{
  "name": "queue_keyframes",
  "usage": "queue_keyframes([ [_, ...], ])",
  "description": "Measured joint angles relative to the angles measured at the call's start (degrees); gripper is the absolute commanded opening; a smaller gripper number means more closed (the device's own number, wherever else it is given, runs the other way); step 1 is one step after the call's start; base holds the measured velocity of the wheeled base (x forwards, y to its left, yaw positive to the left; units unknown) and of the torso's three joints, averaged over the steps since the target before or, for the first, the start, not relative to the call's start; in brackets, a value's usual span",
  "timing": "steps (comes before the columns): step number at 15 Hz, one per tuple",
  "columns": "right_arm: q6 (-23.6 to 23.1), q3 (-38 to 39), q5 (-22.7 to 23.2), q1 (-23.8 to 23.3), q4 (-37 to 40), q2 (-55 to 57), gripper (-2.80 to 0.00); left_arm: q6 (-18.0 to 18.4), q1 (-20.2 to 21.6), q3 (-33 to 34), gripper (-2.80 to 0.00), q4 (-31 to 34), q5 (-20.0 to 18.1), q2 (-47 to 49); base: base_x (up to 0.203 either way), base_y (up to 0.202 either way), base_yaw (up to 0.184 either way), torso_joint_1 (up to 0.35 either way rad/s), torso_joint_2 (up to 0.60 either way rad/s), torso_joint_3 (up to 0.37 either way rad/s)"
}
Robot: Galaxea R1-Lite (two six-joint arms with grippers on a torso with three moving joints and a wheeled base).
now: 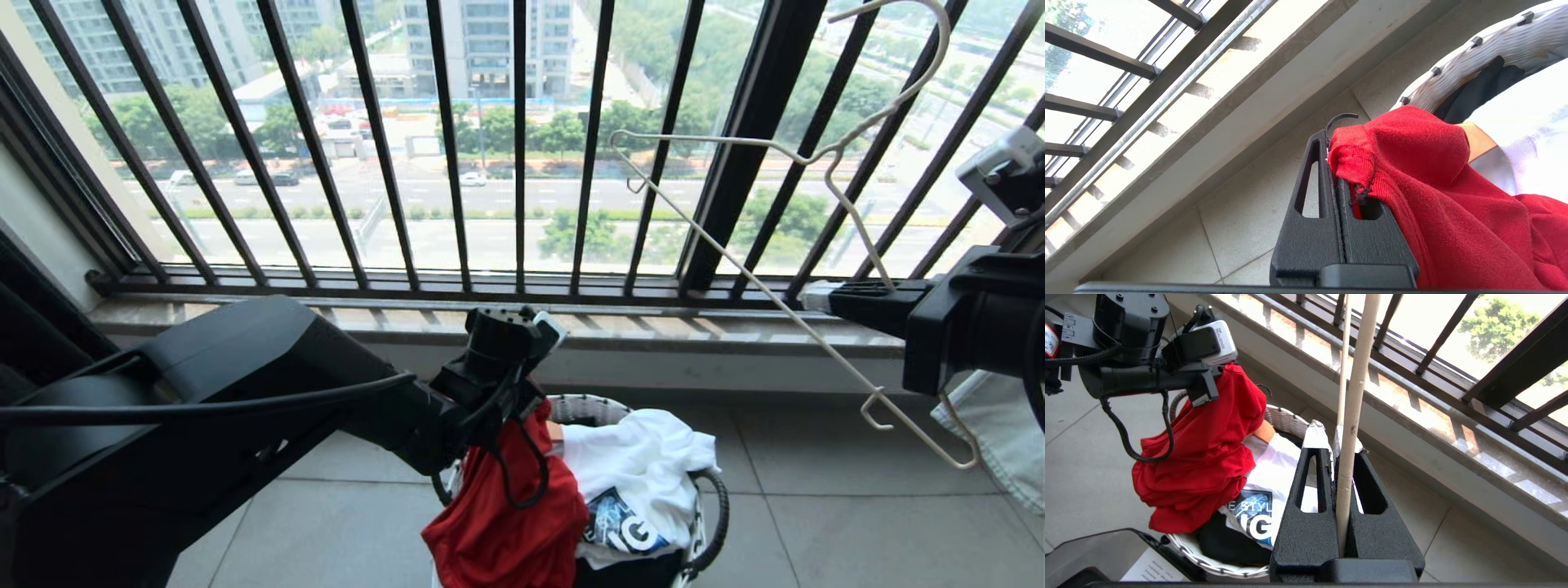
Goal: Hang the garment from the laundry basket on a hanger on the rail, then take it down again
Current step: Pick up clothes from the basket
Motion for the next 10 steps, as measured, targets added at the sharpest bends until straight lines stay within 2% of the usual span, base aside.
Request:
queue_keyframes([
  [10, 0.0, 0.1, 0.0, 0.0, 0.1, 0.0, -2.80, 0.3, 0.0, 1.2, -2.80, -0.4, -0.2, -0.3, 0.000, 0.000, 0.000, 0.000, 0.00, 0.202],
])
